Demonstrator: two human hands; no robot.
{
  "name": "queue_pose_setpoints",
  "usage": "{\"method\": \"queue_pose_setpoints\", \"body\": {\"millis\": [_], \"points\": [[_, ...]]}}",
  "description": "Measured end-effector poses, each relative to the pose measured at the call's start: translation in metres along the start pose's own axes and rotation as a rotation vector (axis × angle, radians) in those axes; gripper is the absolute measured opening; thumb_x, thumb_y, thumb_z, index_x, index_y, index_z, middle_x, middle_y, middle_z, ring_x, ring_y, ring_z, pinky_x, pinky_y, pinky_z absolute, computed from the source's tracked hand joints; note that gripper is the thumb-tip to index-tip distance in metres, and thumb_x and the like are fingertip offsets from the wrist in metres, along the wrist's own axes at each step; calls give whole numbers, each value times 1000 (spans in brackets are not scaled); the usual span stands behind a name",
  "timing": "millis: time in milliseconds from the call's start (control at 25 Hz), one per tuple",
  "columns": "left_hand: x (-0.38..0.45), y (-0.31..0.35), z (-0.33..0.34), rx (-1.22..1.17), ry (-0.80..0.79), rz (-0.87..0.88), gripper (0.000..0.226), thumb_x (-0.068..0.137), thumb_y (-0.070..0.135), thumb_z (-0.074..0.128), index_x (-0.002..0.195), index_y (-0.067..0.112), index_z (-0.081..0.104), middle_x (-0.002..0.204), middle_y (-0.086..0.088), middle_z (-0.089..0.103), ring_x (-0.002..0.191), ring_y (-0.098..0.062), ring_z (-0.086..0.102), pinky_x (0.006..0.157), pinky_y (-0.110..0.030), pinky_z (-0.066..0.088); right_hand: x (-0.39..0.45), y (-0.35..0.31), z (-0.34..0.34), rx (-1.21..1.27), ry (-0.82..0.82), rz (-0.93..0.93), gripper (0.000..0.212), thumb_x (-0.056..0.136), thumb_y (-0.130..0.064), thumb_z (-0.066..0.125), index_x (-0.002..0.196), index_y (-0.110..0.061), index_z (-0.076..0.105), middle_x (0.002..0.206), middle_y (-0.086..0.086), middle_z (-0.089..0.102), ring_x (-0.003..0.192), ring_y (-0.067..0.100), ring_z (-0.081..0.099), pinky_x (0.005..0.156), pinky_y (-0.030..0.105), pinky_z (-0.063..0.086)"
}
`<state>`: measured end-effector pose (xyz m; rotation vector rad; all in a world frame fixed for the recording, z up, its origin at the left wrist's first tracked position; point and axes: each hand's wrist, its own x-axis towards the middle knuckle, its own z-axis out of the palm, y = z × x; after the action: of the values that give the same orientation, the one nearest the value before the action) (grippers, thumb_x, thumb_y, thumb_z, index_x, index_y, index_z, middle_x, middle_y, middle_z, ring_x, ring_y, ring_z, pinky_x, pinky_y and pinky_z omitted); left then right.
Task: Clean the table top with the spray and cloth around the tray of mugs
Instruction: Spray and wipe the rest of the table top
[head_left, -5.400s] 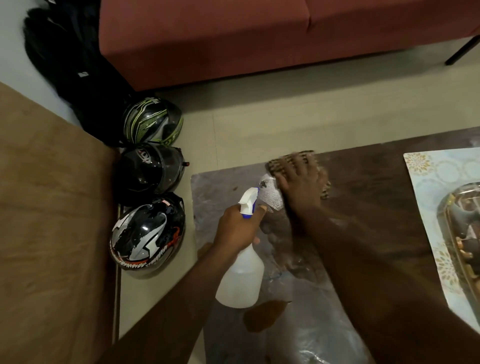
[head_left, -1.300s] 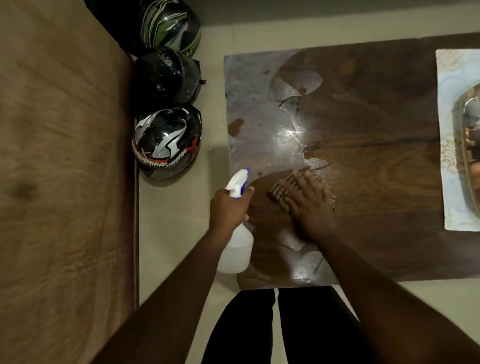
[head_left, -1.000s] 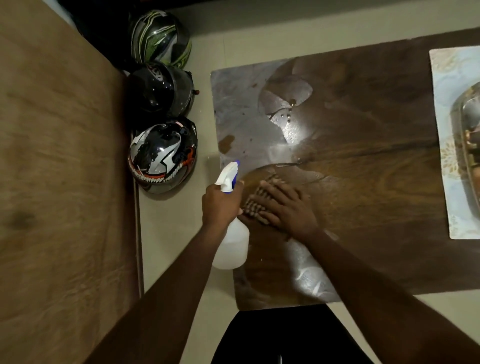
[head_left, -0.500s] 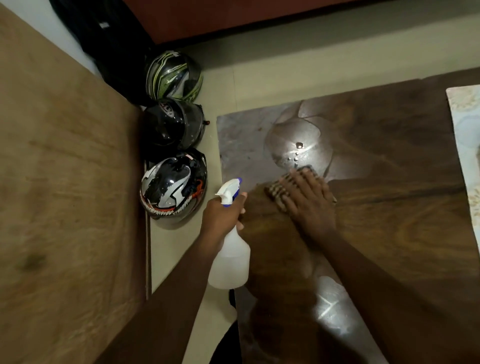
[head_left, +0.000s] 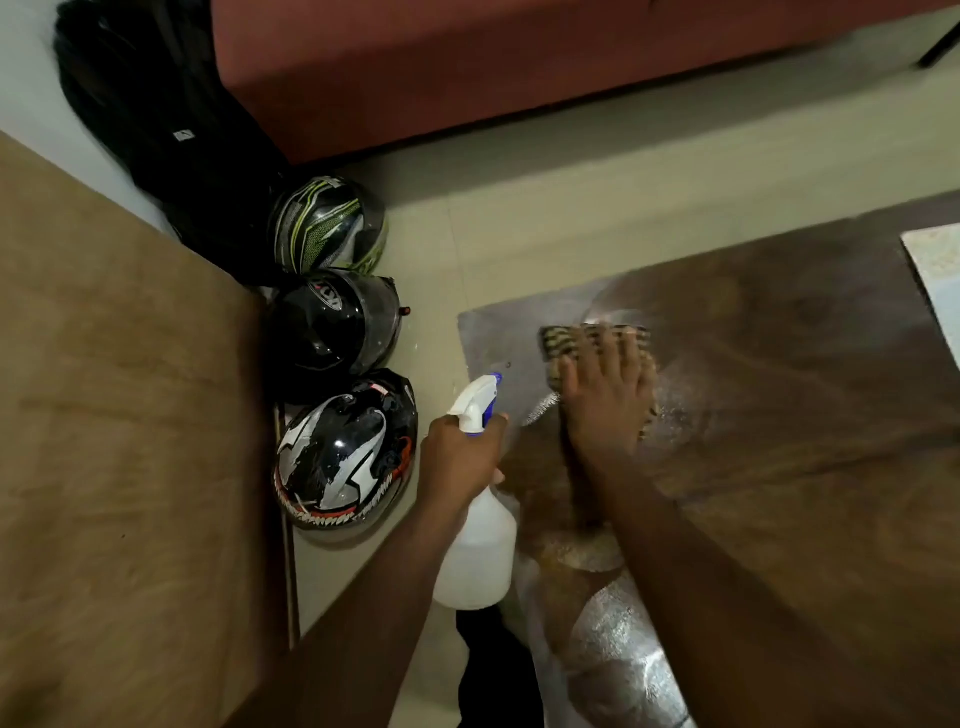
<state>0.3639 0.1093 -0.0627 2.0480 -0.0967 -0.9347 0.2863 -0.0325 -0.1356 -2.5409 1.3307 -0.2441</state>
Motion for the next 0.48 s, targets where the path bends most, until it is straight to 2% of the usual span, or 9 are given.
{"method": "queue_pose_setpoints", "body": {"millis": [80, 160, 200, 240, 320, 360, 400, 480], "points": [[14, -2, -8, 10, -15, -32, 45, 80, 42, 64, 123, 27, 64, 81, 1, 70, 43, -11, 59, 61, -38, 57, -11, -34, 17, 0, -54, -353, 43, 96, -38, 37, 135, -24, 50, 146, 4, 44, 137, 29, 34, 112, 48, 21], [26, -4, -18, 20, -29, -75, 37, 86, 40, 66, 117, 18, 67, 68, 0, 69, 43, -16, 58, 60, -36, 54, -23, -6, 12, -69, -108, -693, 42, 97, -39, 41, 138, -28, 47, 148, 1, 40, 139, 24, 32, 112, 47, 22], [32, -6, -23, -4, -21, -97, 35, 88, 37, 66, 114, 14, 68, 63, 1, 66, 40, -17, 57, 58, -34, 52, -13, 15, 5, -96, -81, -693, 42, 97, -40, 40, 138, -29, 46, 147, 1, 42, 139, 22, 31, 112, 46, 24], [38, -5, -30, -28, -11, -108, 32, 88, 34, 67, 112, 13, 69, 59, 1, 63, 38, -17, 55, 56, -33, 50, 2, 25, 1, -110, -47, -579, 42, 97, -40, 39, 137, -29, 47, 145, 2, 46, 138, 23, 32, 110, 47, 25], [44, 3, -38, -71, -14, -108, 29, 89, 30, 67, 113, 13, 67, 60, 0, 62, 36, -15, 53, 54, -30, 48, 43, 9, 2, -83, 42, -137, 43, 97, -40, 34, 134, -24, 49, 142, 7, 48, 137, 28, 34, 108, 49, 26], [49, 5, -43, -105, -25, -111, 31, 90, 29, 67, 116, 13, 66, 62, 0, 62, 35, -14, 53, 52, -27, 46, 54, -21, 9, -42, 53, -17, 45, 97, -40, 31, 135, -23, 49, 144, 8, 46, 137, 30, 34, 109, 50, 25], [54, 6, -47, -132, -34, -118, 33, 90, 28, 67, 118, 11, 65, 65, -2, 63, 36, -14, 52, 50, -25, 45, 54, -50, 20, -24, 34, -43, 47, 97, -40, 30, 136, -22, 49, 145, 9, 44, 137, 32, 34, 110, 51, 25], [60, 4, -55, -134, -18, -123, 34, 90, 26, 66, 117, 5, 65, 64, -4, 63, 36, -14, 50, 46, -23, 45, 18, -76, 33, -61, -52, -389, 46, 96, -41, 32, 135, -24, 51, 145, 7, 45, 135, 30, 38, 109, 52, 30]]}}
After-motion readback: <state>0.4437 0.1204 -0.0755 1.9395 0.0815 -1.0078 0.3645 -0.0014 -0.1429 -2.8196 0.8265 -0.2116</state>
